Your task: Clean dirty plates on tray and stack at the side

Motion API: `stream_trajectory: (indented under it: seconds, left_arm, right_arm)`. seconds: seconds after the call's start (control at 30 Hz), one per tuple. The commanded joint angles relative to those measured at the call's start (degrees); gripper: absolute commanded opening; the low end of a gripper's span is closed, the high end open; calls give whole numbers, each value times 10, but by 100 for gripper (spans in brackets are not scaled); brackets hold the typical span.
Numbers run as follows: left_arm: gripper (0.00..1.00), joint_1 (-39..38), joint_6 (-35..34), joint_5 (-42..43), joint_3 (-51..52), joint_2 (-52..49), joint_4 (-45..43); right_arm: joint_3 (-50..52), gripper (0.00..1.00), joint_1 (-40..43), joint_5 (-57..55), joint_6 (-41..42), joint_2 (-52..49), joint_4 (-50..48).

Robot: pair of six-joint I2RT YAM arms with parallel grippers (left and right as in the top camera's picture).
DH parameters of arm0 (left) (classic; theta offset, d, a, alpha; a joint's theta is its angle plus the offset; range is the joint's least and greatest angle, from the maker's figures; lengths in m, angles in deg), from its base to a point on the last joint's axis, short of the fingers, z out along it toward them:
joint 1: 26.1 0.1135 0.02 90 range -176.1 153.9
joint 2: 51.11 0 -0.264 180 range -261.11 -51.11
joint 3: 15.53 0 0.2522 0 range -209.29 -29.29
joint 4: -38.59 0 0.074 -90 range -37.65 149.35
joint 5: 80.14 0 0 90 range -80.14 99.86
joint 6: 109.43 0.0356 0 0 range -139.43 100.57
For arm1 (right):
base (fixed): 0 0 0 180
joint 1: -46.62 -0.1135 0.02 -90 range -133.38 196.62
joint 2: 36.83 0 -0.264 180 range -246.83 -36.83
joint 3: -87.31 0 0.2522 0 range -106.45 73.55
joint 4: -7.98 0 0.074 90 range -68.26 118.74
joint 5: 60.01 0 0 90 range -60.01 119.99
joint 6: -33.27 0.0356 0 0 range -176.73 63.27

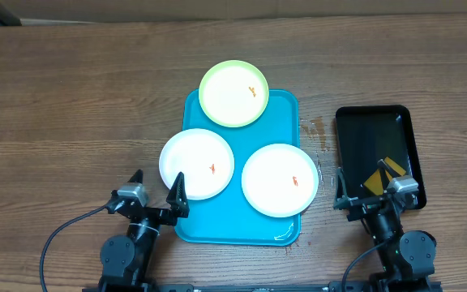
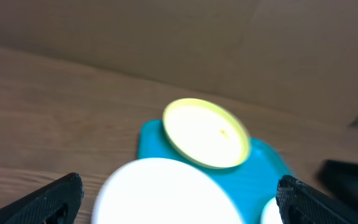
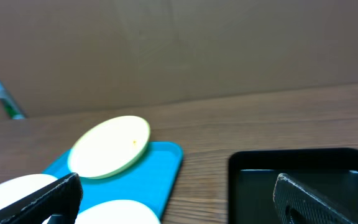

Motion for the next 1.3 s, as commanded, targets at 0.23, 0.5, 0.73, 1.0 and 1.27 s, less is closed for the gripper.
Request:
stream_trajectory:
  seconds: [0.23,0.5,0.73,1.0,1.27]
  left_arm:
    - [100,2,-169,96,-10,1,-43]
    - [100,2,-28,96,-211,-74,119]
    - [100,2,-16,125,-475,-327,322]
    - [100,2,21,137,-772,-596,564]
    - [100,2,22,261,-840,-704,627]
  right_arm:
    - [-17,100,5,138,96,3,-3]
    - [-239,100,5,129,28,-77,202]
    - [-481,100,5,99,28,-305,380]
    - [-728,100,5,103,28,-562,568]
    - [-767,100,18,49,111,-702,645]
